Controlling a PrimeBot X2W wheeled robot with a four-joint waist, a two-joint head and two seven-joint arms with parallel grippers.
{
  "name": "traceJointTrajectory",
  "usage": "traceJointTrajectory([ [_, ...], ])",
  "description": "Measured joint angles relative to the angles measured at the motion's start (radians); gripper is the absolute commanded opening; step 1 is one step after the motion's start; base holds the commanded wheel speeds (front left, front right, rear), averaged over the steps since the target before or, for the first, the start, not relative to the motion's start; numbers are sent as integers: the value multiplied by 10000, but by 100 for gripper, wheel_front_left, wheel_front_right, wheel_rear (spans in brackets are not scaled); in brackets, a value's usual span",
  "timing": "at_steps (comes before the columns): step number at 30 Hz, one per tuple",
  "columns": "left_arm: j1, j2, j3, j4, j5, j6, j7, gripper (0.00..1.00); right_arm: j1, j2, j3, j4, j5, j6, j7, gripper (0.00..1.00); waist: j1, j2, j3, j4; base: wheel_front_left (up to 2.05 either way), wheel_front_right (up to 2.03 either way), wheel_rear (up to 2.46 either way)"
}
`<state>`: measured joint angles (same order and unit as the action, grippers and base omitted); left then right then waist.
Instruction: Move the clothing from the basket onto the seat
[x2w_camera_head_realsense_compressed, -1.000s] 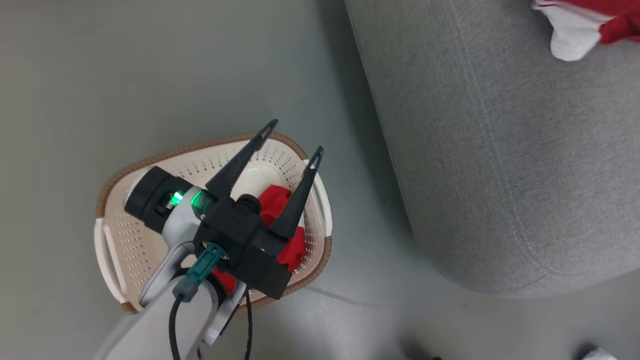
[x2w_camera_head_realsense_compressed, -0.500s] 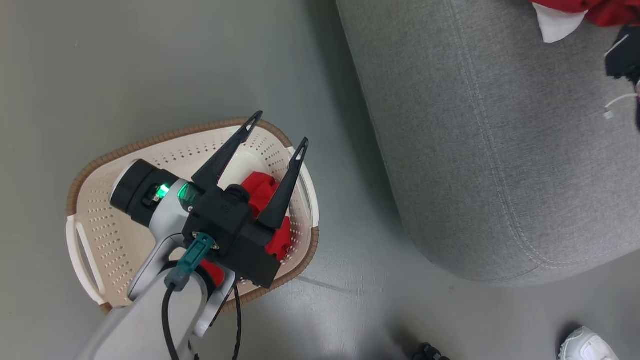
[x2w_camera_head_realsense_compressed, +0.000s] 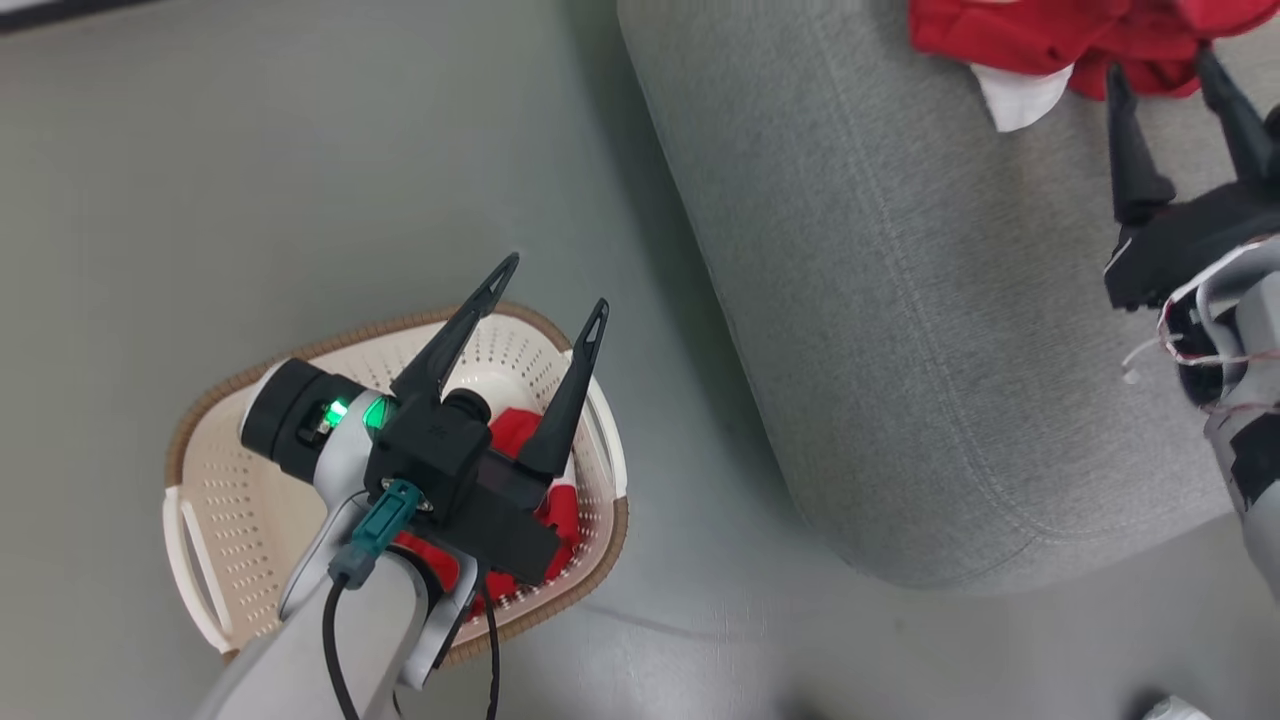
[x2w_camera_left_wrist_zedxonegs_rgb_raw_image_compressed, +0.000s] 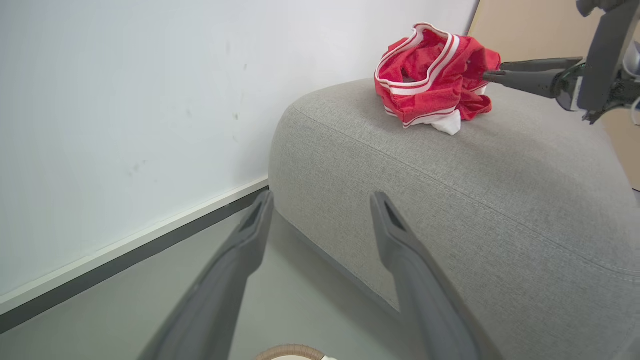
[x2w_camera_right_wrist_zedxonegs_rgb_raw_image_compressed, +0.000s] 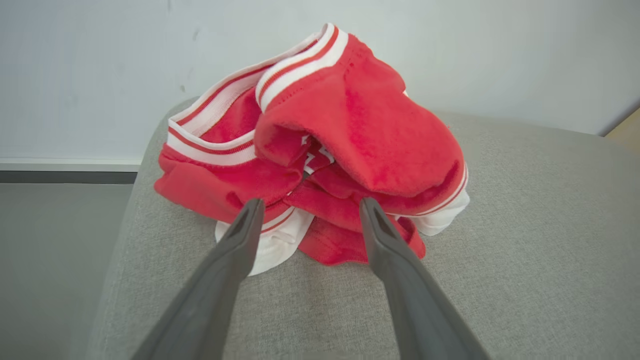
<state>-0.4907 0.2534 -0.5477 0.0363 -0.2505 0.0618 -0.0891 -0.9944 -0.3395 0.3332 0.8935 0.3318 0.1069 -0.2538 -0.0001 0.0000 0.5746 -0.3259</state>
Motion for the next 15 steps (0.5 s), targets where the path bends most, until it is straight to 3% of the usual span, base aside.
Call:
traceJointTrajectory([
  [15,778,-378,953,1273,-769,267,-1126,100,1932,318,-90,-2069,-150,-12,0,100,-1,-2,-2045,559,0,0,0],
])
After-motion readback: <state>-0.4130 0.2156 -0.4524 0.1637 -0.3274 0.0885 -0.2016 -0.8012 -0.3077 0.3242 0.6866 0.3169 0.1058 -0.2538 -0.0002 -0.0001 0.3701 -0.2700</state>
